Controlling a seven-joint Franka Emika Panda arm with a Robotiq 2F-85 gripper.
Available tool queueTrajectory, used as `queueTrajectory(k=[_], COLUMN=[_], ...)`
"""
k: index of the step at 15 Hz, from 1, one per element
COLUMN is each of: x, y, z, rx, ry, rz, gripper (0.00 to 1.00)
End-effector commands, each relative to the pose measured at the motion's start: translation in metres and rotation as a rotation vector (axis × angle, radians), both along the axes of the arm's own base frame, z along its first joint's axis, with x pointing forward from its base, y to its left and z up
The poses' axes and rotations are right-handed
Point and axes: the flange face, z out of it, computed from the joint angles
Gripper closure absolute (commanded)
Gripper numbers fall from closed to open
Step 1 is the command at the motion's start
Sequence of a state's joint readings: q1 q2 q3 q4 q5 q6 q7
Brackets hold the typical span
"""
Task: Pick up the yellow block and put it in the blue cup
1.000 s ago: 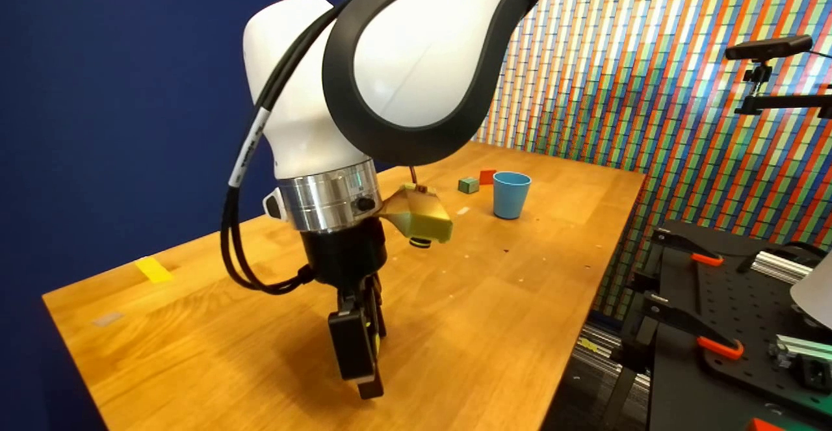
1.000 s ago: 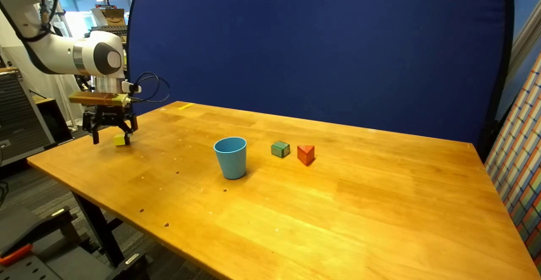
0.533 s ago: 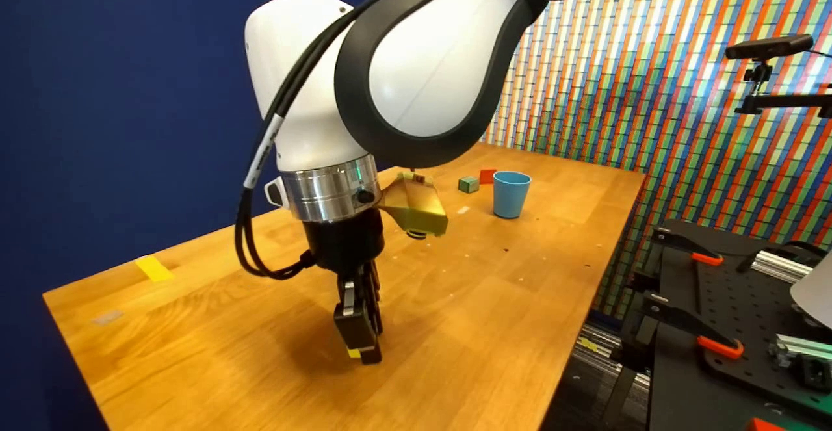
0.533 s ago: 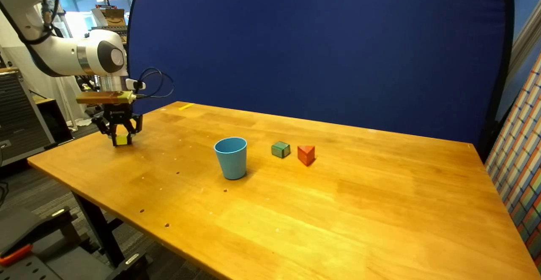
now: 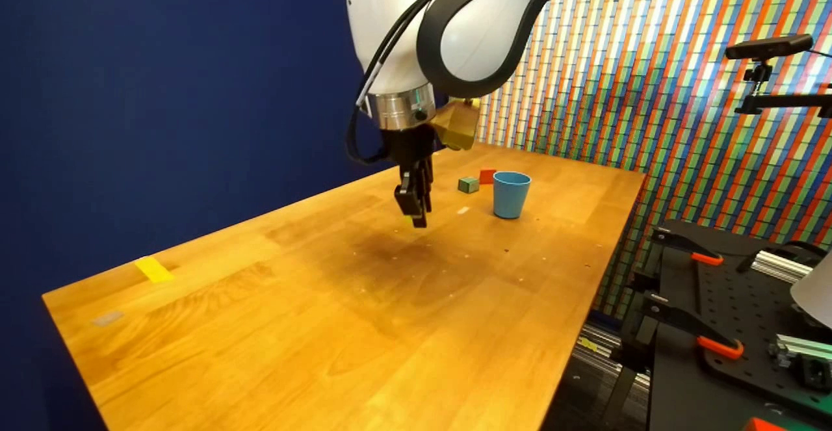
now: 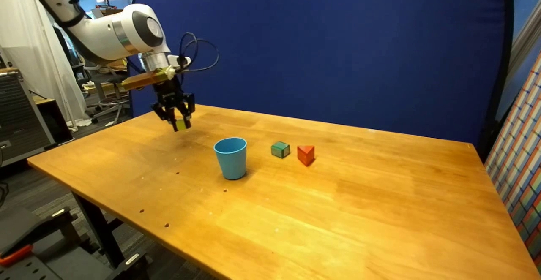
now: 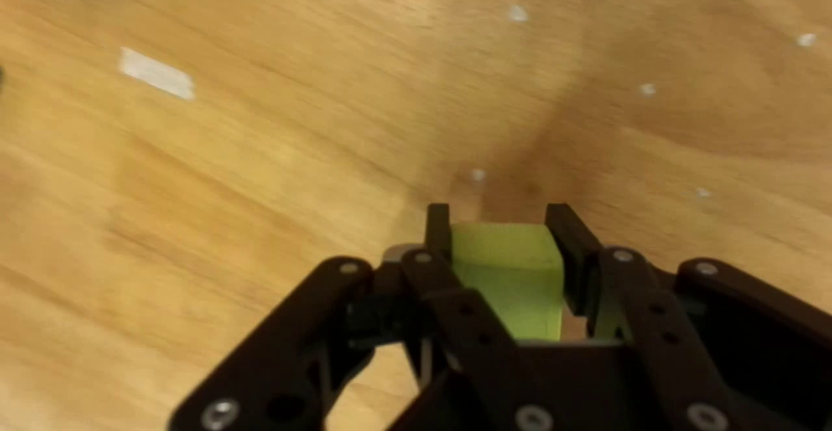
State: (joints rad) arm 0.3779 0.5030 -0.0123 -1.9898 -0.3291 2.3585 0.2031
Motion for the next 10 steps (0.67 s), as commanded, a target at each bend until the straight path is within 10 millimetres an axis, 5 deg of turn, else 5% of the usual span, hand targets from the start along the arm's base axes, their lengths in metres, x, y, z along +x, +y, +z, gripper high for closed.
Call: queueTrajectory(k=[1,6,10], x=[-0.011,-0.021,-0.040], y=[-0.080,-0.169,-0.202], z=[0.047,0.077,0.067], rx=[-0.061,-0.125,-0.113], ry=[-0.092,-0.137,-0.095], rz=[-0.169,-0.387,-0.498], gripper=[0.81,0.81,0.81])
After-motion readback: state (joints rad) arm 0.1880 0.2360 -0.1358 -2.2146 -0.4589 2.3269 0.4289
